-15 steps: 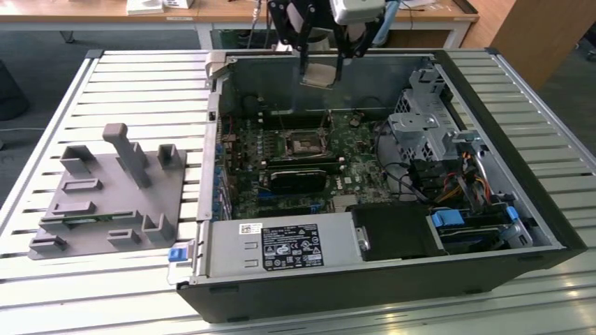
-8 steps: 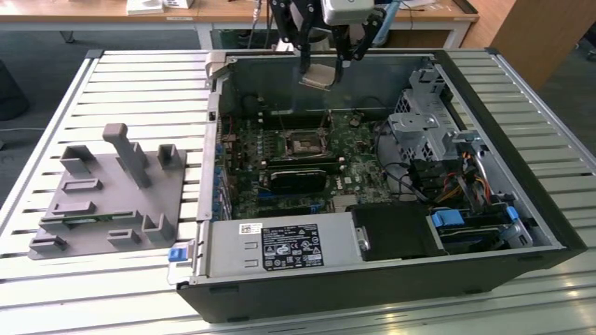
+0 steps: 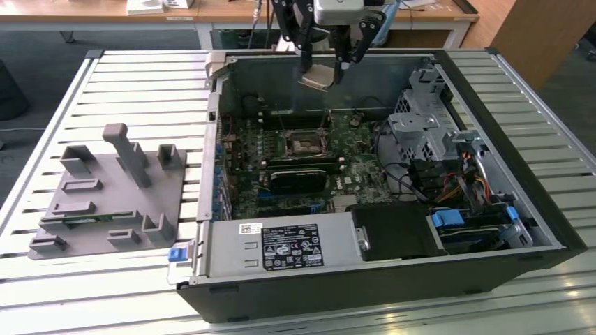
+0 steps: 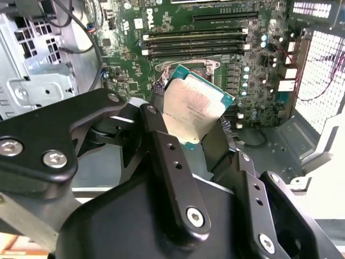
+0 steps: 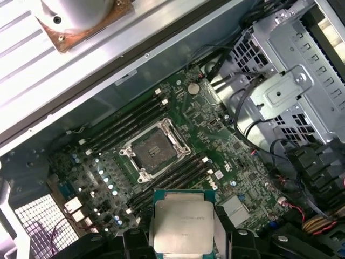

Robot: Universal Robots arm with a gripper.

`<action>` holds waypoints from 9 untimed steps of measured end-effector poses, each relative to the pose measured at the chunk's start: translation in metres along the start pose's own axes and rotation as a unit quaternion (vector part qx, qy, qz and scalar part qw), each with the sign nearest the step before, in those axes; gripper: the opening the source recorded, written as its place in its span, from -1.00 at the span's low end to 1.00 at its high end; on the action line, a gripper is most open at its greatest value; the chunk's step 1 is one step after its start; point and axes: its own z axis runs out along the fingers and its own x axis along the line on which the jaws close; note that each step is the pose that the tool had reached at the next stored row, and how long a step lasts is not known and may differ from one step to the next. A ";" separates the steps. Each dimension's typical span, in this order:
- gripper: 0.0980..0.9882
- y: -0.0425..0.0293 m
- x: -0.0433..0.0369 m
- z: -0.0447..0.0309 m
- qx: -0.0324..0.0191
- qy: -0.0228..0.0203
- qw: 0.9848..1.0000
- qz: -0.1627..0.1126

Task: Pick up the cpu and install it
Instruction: 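Place the cpu into insertion slot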

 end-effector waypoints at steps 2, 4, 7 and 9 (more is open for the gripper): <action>-0.03 0.0000 0.0000 0.0001 0.000 -0.001 1.000 0.009; -0.03 0.0000 0.0000 0.0003 0.001 -0.001 1.000 0.019; -0.03 0.0000 0.0000 0.0005 0.001 -0.002 0.999 0.032; -0.03 0.0000 0.0000 0.0007 0.001 -0.002 0.999 0.041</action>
